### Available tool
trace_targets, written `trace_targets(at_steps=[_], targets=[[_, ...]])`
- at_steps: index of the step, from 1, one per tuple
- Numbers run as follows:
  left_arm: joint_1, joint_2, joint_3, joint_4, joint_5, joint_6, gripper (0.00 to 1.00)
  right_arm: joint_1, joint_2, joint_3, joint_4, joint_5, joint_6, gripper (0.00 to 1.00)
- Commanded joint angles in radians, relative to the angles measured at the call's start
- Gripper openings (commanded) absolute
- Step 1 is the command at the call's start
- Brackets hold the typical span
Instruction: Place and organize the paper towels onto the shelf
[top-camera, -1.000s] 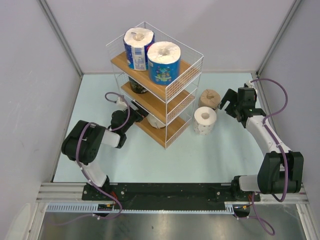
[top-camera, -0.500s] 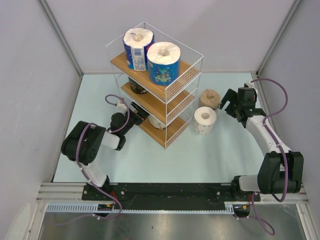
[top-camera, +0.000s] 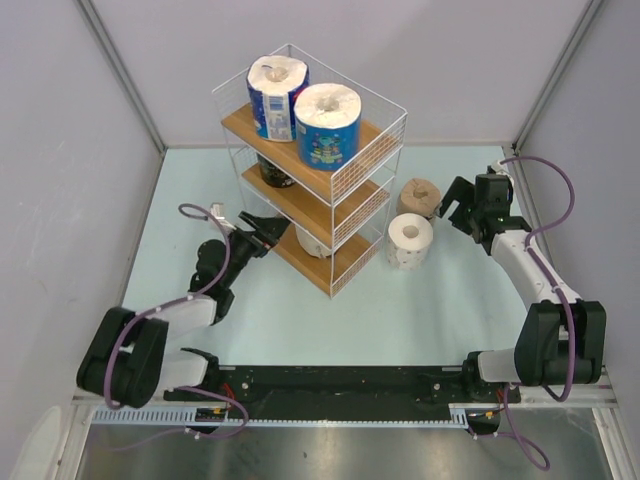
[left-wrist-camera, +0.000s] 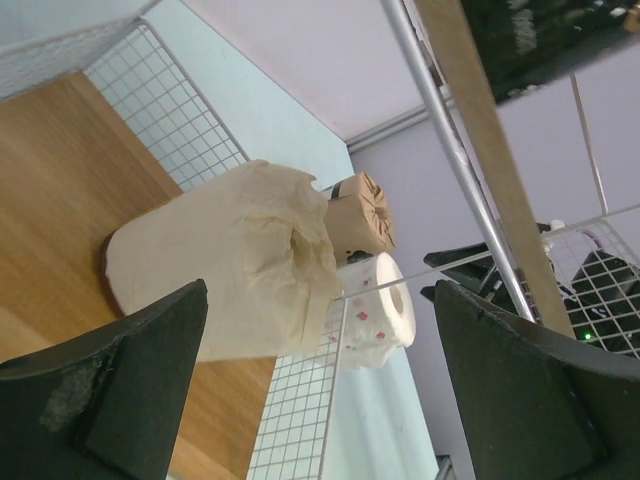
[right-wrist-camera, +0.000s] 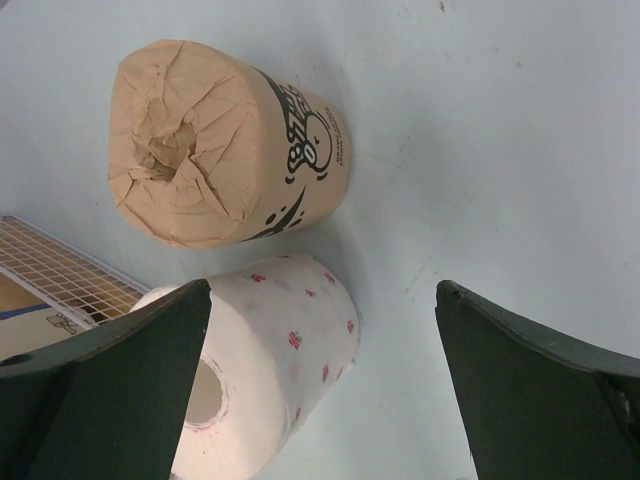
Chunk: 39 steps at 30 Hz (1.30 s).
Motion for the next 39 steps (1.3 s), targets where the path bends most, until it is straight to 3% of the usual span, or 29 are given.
trace_targets(at_steps=[1, 5, 11, 19, 31, 34, 35, 37, 38, 39], targets=[[0.006, -0.201, -0.043, -0.196, -0.044, 0.084, 1.0, -0.003, 0.031, 0.038, 0.093, -0.032, 0.023, 1.0], [0.004, -0.344, -0.041, -0.394, -0.068, 0.142, 1.0, 0.001, 0.109, 0.079, 0.135, -0.067, 0.043, 1.0], [0.006, -0.473, -0.046, -0.529, -0.09, 0.193, 1.0, 0.006, 0.233, 0.182, 0.152, -0.078, 0.051, 1.0], [0.006, -0.51, -0.072, -0.547, -0.084, 0.184, 1.0, 0.012, 0.342, 0.258, 0.15, -0.069, 0.037, 0.99], [0.007, -0.522, -0.078, -0.56, -0.085, 0.184, 1.0, 0.075, 0.448, 0.288, 0.071, -0.009, -0.018, 0.88], [0.006, -0.519, -0.082, -0.559, -0.084, 0.181, 1.0, 0.077, 0.465, 0.288, 0.058, -0.003, -0.018, 0.73], [0.006, -0.519, -0.081, -0.56, -0.082, 0.181, 1.0, 0.072, 0.467, 0.288, 0.057, -0.004, -0.015, 0.6], [0.006, -0.52, -0.081, -0.566, -0.081, 0.182, 1.0, 0.06, 0.464, 0.288, 0.064, -0.03, -0.009, 0.47], [0.006, -0.52, -0.079, -0.566, -0.081, 0.182, 1.0, 0.04, 0.458, 0.288, 0.068, -0.032, -0.001, 0.32], [0.006, -0.519, -0.078, -0.568, -0.079, 0.182, 1.0, 0.031, 0.445, 0.288, 0.077, -0.058, 0.003, 0.25]])
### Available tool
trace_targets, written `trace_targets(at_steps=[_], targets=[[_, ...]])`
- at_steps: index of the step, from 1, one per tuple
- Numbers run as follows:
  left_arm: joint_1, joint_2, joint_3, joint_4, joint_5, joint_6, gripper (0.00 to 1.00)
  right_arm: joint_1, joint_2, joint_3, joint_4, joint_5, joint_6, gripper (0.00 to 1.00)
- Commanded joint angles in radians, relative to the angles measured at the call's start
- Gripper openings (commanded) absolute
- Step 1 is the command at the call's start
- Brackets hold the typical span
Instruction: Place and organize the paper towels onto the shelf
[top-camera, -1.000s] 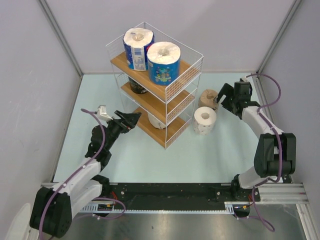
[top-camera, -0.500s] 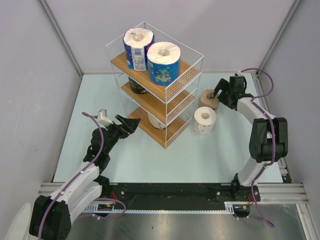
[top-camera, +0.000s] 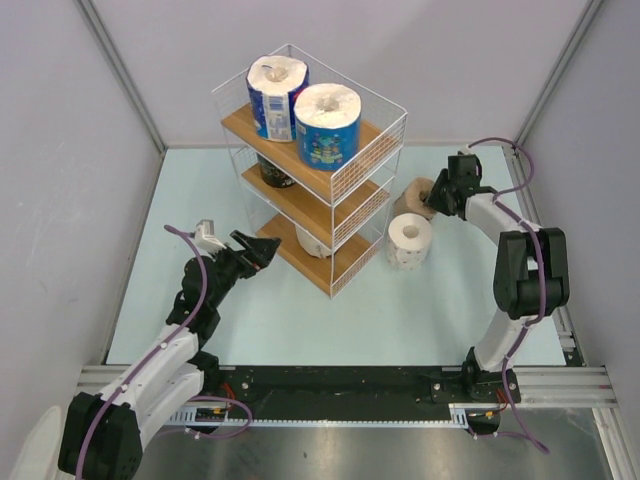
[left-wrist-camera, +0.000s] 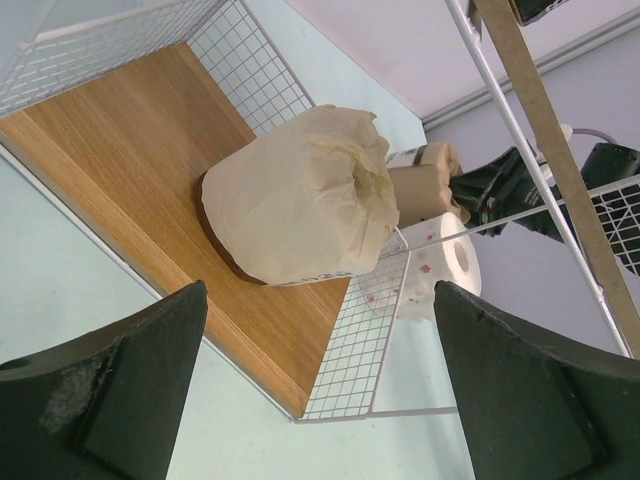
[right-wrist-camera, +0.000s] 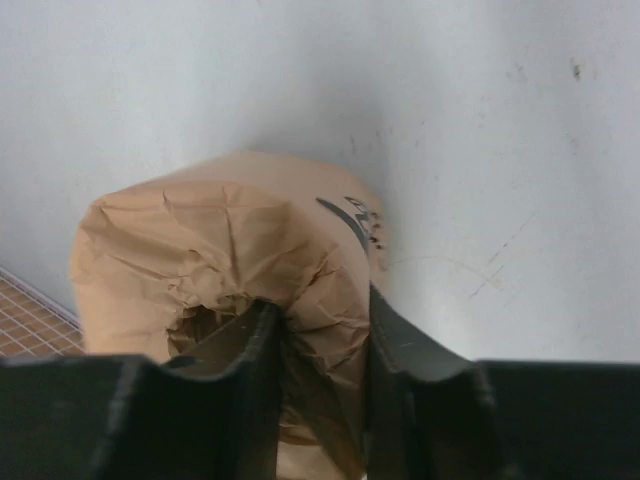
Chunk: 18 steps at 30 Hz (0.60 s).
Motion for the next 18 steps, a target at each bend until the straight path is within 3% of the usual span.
trace_targets(at_steps=[1, 2, 4, 11, 18], targets=[[0.006, -0.012, -0.005, 0.002, 0.0, 0.016, 1.0, -0.045, -0.005, 0.021, -0.013, -0.046, 0.016, 0.2], [0.006, -0.012, -0.005, 0.0, -0.001, 0.014, 1.0, -0.068, -0.017, 0.021, -0.009, -0.047, 0.027, 0.15], [0.006, -0.013, -0.005, 0.0, 0.002, 0.013, 1.0, -0.091, -0.069, 0.021, -0.002, -0.047, 0.039, 0.15], [0.006, -0.018, 0.006, -0.015, 0.0, 0.01, 1.0, -0.18, -0.336, 0.021, -0.029, -0.056, 0.022, 0.21], [0.006, -0.016, 0.035, -0.047, 0.0, 0.011, 1.0, -0.113, -0.601, 0.021, -0.378, -0.019, -0.024, 0.22]])
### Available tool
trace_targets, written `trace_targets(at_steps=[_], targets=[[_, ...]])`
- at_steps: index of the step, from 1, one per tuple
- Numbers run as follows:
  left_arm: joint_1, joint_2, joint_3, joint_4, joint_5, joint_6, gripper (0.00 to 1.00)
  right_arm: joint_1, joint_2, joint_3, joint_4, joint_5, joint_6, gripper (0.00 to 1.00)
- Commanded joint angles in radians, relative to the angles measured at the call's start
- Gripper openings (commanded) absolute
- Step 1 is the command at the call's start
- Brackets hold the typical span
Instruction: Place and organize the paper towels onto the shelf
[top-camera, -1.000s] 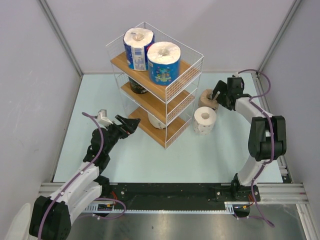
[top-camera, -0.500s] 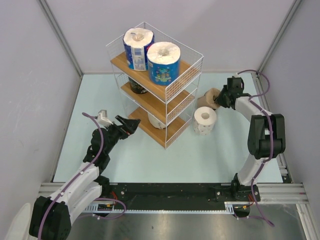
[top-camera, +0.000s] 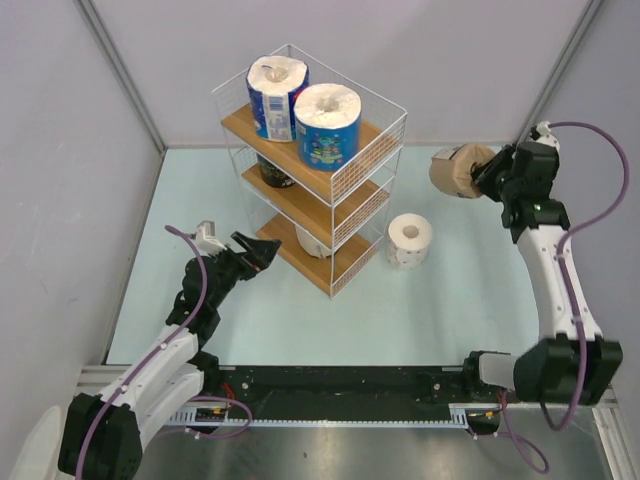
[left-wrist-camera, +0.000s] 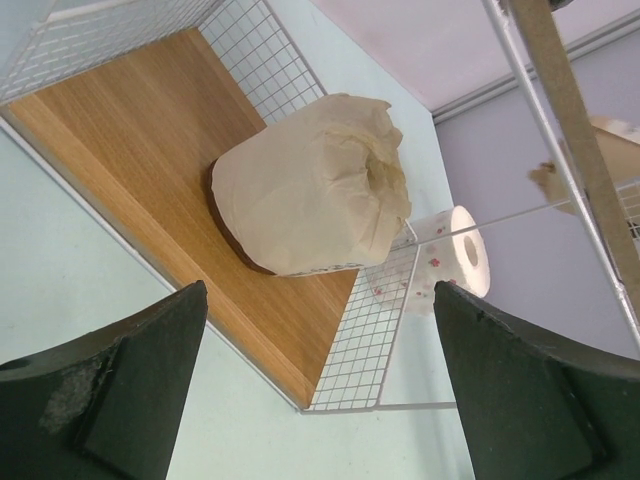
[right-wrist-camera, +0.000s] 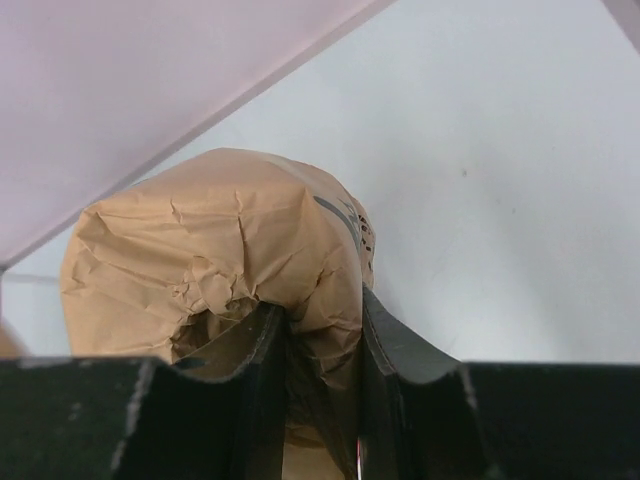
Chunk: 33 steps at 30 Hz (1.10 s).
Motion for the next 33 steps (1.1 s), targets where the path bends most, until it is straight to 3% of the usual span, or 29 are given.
trace_targets(at_steps=[1, 10, 15, 20, 22, 24, 25, 26, 28, 29, 33], targets=[[0.006, -0.007, 0.051, -0.028, -0.003, 0.013, 1.0, 0.106, -0.151, 0.021, -0.276, 0.017, -0.05, 0.23], [0.006, 0.017, 0.172, -0.156, -0.026, 0.073, 1.0, 0.364, -0.343, 0.021, -0.754, 0.103, 0.016, 0.28], [0.006, 0.013, 0.2, -0.185, -0.044, 0.068, 1.0, 0.49, -0.395, 0.019, -0.835, -0.084, 0.012, 0.28], [0.006, -0.021, 0.177, -0.196, -0.066, 0.048, 1.0, 0.669, -0.455, -0.086, -0.754, -0.163, -0.022, 0.28], [0.006, -0.042, 0.173, -0.206, -0.072, 0.047, 1.0, 0.798, -0.471, -0.133, -0.706, -0.146, -0.007, 0.28], [0.006, -0.056, 0.168, -0.228, -0.083, 0.047, 1.0, 0.911, -0.471, -0.186, -0.633, -0.051, 0.025, 0.27], [0.006, -0.071, 0.166, -0.236, -0.089, 0.047, 1.0, 1.056, -0.465, -0.199, -0.611, 0.005, 0.042, 0.27], [0.006, -0.078, 0.165, -0.251, -0.092, 0.047, 1.0, 1.124, -0.428, -0.202, -0.575, 0.147, 0.053, 0.27], [0.006, -0.088, 0.163, -0.263, -0.098, 0.048, 1.0, 1.319, -0.382, -0.202, -0.536, 0.284, 0.068, 0.28], [0.006, -0.096, 0.165, -0.274, -0.098, 0.047, 1.0, 1.364, -0.348, -0.2, -0.492, 0.384, 0.068, 0.28], [0.007, -0.111, 0.162, -0.292, -0.101, 0.042, 1.0, 1.433, -0.192, -0.19, -0.348, 0.491, 0.047, 0.28]])
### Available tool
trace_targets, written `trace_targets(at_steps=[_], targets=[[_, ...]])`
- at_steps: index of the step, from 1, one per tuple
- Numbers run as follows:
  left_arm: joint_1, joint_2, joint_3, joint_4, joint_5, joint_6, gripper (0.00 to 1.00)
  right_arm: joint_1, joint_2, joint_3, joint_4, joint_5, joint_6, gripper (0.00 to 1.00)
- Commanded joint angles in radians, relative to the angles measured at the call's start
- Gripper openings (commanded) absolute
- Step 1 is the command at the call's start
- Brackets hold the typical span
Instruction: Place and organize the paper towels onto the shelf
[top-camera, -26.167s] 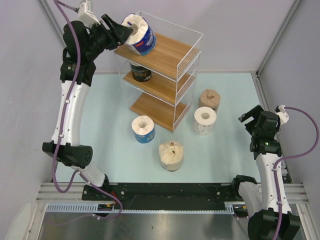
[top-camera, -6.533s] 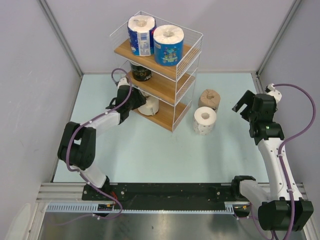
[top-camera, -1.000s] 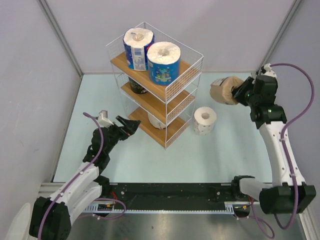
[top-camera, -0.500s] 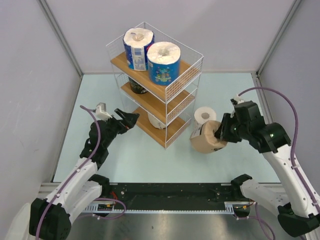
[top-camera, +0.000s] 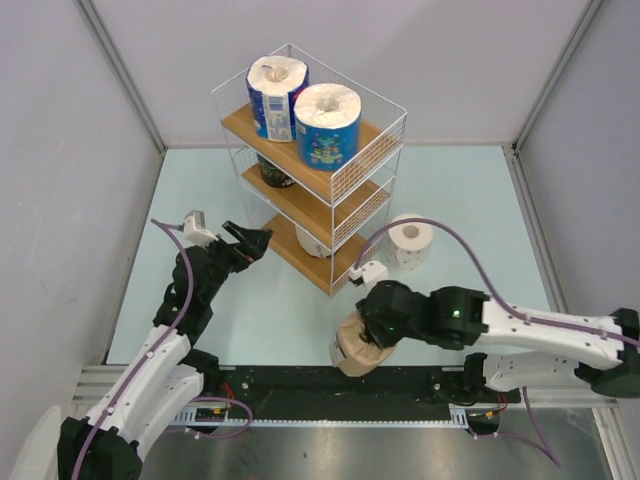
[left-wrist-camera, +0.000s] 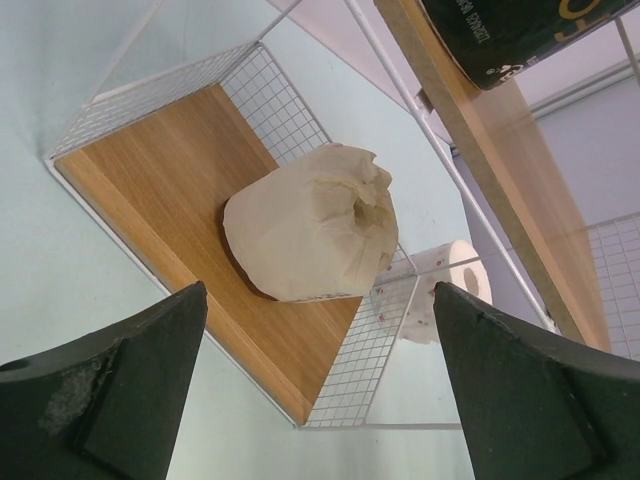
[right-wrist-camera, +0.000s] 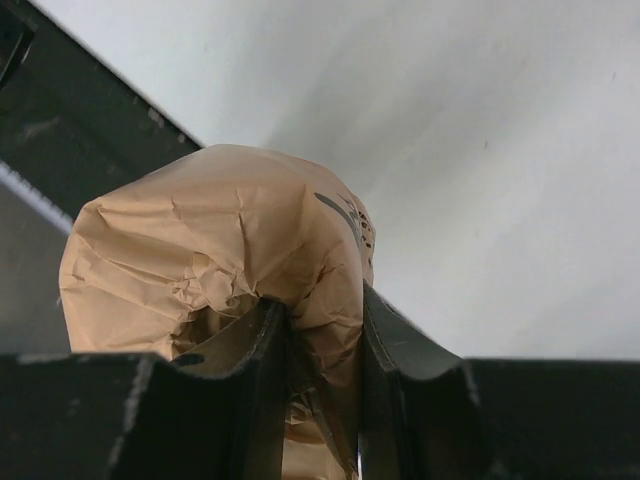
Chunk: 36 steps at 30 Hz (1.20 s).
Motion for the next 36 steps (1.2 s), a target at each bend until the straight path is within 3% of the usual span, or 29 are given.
trace_targets(at_steps=[1, 10, 20, 22, 23, 24, 26, 29, 36], targets=[[0.006, -0.029, 0.0, -0.033, -0.018, -0.008, 1.0, 0.052, 0.114, 0.028, 0.253, 0.253, -0.006, 0.28], [0.006, -0.053, -0.019, -0.054, -0.022, -0.019, 1.0, 0.03, 0.334, 0.103, 0.458, 0.177, -0.19, 0.3], [0.006, -0.048, -0.032, -0.066, -0.025, -0.025, 1.0, -0.014, 0.545, 0.224, 0.503, 0.058, -0.27, 0.31], [0.006, -0.042, -0.029, -0.071, -0.025, -0.023, 1.0, -0.023, 0.566, 0.243, 0.497, 0.055, -0.268, 0.37], [0.006, -0.04, -0.027, -0.072, -0.025, -0.022, 1.0, -0.025, 0.569, 0.244, 0.495, 0.066, -0.265, 0.43], [0.007, -0.04, -0.029, -0.072, -0.024, -0.023, 1.0, -0.025, 0.557, 0.244, 0.495, 0.08, -0.26, 0.55], [0.007, -0.034, -0.03, -0.069, -0.022, -0.022, 1.0, -0.028, 0.534, 0.244, 0.495, 0.106, -0.253, 0.64], [0.006, -0.027, -0.033, -0.066, -0.021, -0.02, 1.0, -0.036, 0.476, 0.244, 0.497, 0.113, -0.256, 0.7], [0.006, -0.028, -0.006, -0.127, -0.005, 0.004, 1.0, -0.027, 0.287, 0.244, 0.439, 0.129, -0.236, 0.72]])
